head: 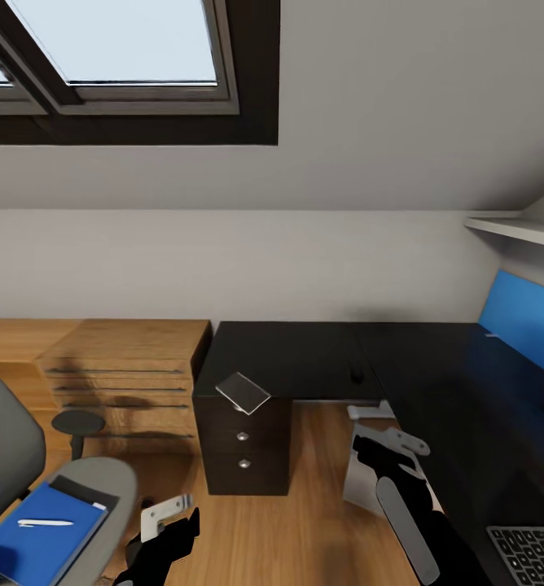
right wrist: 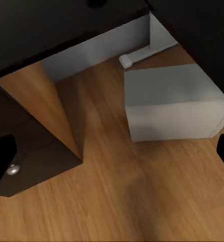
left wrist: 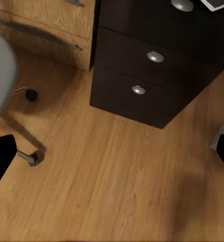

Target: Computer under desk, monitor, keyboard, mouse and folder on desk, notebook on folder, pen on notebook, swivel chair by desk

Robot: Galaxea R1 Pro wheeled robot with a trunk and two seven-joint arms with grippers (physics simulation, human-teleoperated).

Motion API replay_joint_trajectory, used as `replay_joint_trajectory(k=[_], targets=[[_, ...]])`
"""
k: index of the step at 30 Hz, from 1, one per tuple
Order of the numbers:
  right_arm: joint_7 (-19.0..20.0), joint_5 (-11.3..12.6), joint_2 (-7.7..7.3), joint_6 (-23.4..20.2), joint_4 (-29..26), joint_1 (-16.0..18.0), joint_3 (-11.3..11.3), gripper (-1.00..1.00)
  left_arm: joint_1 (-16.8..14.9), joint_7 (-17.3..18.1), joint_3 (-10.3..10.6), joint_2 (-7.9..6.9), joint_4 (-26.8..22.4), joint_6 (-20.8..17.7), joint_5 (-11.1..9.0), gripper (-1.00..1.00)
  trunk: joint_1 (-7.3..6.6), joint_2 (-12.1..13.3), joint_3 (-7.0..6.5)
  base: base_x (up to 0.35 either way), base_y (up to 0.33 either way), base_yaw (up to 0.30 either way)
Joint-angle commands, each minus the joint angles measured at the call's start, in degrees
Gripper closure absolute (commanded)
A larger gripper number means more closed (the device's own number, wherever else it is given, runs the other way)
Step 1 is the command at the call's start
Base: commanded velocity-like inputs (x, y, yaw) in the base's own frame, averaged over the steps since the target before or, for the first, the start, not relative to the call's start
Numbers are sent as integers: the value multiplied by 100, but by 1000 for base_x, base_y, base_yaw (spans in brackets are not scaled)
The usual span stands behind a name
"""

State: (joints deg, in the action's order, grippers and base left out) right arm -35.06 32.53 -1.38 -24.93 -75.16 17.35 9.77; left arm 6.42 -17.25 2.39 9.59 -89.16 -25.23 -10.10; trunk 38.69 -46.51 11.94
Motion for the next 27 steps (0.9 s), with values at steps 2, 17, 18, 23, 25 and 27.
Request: replay_joint_trajectory(k=[2,17,18,23,25,27], targets=[[-52,26,-15,-10,10,5,12,-100,-1,-48,2,-1,-12,-17,-61,-100,5,-5,7,334,0,0],[-46,-200,-78,514,247,5,-15,-100,-1,-33,10,-1,-53,-486,-82,-100,5,-5,7,334,0,0],[-45,-217,-87,546,259,5,-23,-100,-1,-33,4,-1,-55,-588,-86,-100,5,-5,7,334,0,0],[-45,-222,-202,584,485,5,-42,-100,-1,-33,-8,-1,-59,-650,-88,-100,5,-5,7,334,0,0],[-42,-225,-230,619,577,7,-44,-100,-1,-33,-11,-1,-67,-655,-92,-100,5,-5,7,334,0,0],[-40,-228,-241,646,616,11,-45,-100,-2,-28,-14,-1,-90,-657,-95,-100,5,-5,7,334,0,0]])
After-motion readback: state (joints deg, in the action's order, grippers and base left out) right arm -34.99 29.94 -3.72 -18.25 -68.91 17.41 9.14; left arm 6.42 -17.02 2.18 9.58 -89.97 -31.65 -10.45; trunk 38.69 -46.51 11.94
